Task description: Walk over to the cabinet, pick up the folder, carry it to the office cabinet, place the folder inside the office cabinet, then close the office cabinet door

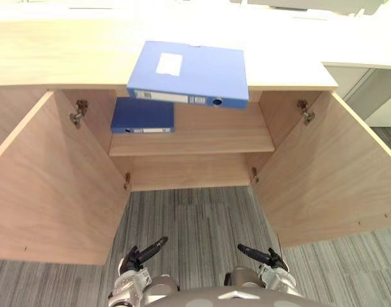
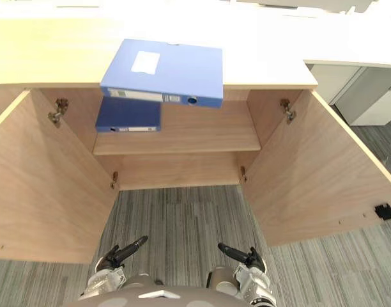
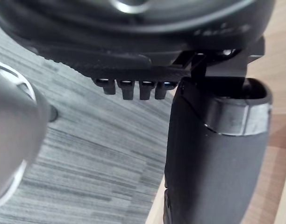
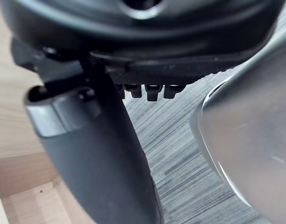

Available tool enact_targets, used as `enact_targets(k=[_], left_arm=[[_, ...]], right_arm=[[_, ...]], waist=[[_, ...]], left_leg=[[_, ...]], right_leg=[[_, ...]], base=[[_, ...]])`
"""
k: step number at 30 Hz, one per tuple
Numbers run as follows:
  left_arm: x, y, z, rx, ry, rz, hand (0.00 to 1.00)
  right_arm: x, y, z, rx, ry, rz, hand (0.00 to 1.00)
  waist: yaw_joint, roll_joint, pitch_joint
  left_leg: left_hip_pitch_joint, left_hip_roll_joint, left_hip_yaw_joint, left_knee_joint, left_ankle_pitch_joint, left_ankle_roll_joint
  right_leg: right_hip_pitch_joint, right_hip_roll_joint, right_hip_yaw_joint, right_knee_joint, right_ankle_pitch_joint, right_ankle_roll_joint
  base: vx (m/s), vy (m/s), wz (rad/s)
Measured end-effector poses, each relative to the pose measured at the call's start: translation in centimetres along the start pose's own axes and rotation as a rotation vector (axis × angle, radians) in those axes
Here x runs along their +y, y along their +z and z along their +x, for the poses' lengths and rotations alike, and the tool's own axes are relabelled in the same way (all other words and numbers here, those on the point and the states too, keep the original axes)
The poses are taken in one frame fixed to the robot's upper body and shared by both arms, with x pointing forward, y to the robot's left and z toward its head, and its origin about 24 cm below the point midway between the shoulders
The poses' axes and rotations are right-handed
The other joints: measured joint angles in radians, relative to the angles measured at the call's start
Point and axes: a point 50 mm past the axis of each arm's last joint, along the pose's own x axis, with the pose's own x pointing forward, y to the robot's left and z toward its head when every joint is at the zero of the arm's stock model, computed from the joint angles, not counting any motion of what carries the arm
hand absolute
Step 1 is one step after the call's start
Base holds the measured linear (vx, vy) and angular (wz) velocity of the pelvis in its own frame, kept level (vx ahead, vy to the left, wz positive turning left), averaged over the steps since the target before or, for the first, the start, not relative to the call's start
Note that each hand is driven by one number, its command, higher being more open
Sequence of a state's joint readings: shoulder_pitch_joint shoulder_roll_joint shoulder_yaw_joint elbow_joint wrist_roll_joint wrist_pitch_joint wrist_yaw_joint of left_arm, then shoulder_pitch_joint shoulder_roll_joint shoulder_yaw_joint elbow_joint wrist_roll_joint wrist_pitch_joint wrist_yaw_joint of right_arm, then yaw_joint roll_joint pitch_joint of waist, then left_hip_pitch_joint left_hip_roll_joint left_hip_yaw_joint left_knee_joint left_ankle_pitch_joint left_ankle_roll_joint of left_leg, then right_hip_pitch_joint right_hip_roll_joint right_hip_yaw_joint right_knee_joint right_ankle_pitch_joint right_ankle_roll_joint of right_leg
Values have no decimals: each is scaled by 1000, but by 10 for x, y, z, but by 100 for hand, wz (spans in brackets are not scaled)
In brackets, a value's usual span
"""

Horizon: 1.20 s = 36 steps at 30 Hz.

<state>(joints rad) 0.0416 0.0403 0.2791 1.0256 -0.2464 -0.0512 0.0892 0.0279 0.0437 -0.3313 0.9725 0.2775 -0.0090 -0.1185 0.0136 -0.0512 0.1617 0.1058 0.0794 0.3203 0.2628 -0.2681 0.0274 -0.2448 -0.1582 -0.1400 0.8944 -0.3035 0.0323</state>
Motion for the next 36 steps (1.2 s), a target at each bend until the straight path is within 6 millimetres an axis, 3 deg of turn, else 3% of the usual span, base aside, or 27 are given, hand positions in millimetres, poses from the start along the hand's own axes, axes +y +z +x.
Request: enact_targets(k=[2, 4, 5, 6, 8, 9, 11, 12, 14, 15, 17, 18, 22, 25, 31, 36], left_arm=[[-6, -2, 0, 6, -13, -5, 100], [-5, -5, -1, 21, -21, 33, 100], [-10, -9, -1, 38, -33, 29, 100], [-20, -15, -3, 55, -51, 0, 100], [-26, -15, -3, 52, -62, -6, 100], [-30, -12, -3, 46, -68, -15, 100], [-35, -8, -3, 18, -85, -11, 100], [-38, -4, -4, -5, -95, -13, 100], [-42, -3, -5, -8, -107, -6, 100], [-44, -2, -5, -15, -114, -5, 100], [-44, -3, -5, -8, -114, -3, 100], [-43, -8, -5, 13, -111, -1, 100], [-35, -9, -4, 20, -84, 12, 100], [-34, -12, -4, 35, -85, 38, 100], [-31, -15, -5, 35, -78, 112, 100], [-36, 1, -16, -114, -115, 191, 100]], right_arm=[[-1, 4, 1, -15, 3, -4, 100], [-4, 2, 1, -6, -4, -9, 100], [-13, 2, 1, 3, -22, -19, 100], [-21, 6, 2, -2, -44, -30, 100], [-23, 6, 2, -2, -51, -30, 100], [-27, 1, 2, 18, -60, -37, 100], [-32, -5, 0, 38, -78, -38, 100], [-31, -6, 0, 36, -75, -43, 100], [-27, -5, 0, 31, -64, -46, 100], [-26, -3, 0, 26, -58, -52, 100], [-28, -4, 0, 29, -64, -51, 100], [-30, -7, -1, 40, -72, -50, 100], [-34, -20, -4, 72, -98, -21, 100], [-35, -21, -5, 76, -102, -22, 100], [-39, -23, -5, 88, -115, -28, 100], [-40, -21, -4, 75, -124, -35, 100]], waist=[[-11, 16, -6], [-23, 10, -12], [-22, 37, -15], [-14, 70, -24], [-24, 86, -21], [-27, 86, -13], [-21, 75, -6], [-19, 70, -4], [-18, 72, -8], [-18, 73, -10], [-18, 80, -19], [-19, 86, -36], [-21, 52, -63], [-21, 61, -64], [-18, 67, -72], [-19, 63, -69]], left_leg=[[48, 23, -9, -32, 0, -1], [87, 13, -37, -60, 0, -36], [116, 38, -68, -71, -11, -66], [113, 59, -83, -66, 10, -93], [106, 71, -92, -30, 59, -113], [80, 91, -95, 72, 82, -127], [9, 134, -102, 283, 48, -151], [-39, 152, -80, 367, 21, -147], [-91, 168, -47, 385, 6, -129], [-128, 168, -35, 324, 1, -122], [-132, 154, -36, 175, 53, -112], [-116, 137, -38, 98, 62, -97], [-77, 84, -31, -27, 86, -84], [-24, 52, -30, -89, 110, -69], [18, 27, -36, -179, 161, -62], [35, 21, -87, -235, 185, -61]], right_leg=[[-59, 41, -22, -167, 2, -2], [-71, 76, -9, -441, 129, -12], [-55, 95, -11, -445, 217, -52], [-48, 111, -15, -445, 198, -67], [-16, 111, -36, -457, 169, -78], [45, 110, -58, -497, 161, -81], [147, 112, -82, -571, 158, -86], [191, 114, -89, -608, 157, -87], [219, 114, -92, -634, 155, -84], [228, 112, -88, -640, 151, -75], [228, 117, -80, -638, 144, -56], [227, 120, -74, -638, 138, -38], [241, 103, -65, -707, 175, -5], [294, 88, -61, -767, 197, 8], [328, 87, -60, -827, 228, 7], [341, 94, -73, -848, 247, 5]], base=[[478, -118, 28], [506, -168, 42], [507, -168, 22], [499, -172, 14], [459, -209, 27], [374, -195, 49], [245, -137, 47], [197, -108, 29], [74, 3, 5], [39, 106, -9], [42, 140, -13], [114, 146, -1], [114, 120, -2], [63, 96, 0], [5, 27, 2], [-77, -10, 8]])
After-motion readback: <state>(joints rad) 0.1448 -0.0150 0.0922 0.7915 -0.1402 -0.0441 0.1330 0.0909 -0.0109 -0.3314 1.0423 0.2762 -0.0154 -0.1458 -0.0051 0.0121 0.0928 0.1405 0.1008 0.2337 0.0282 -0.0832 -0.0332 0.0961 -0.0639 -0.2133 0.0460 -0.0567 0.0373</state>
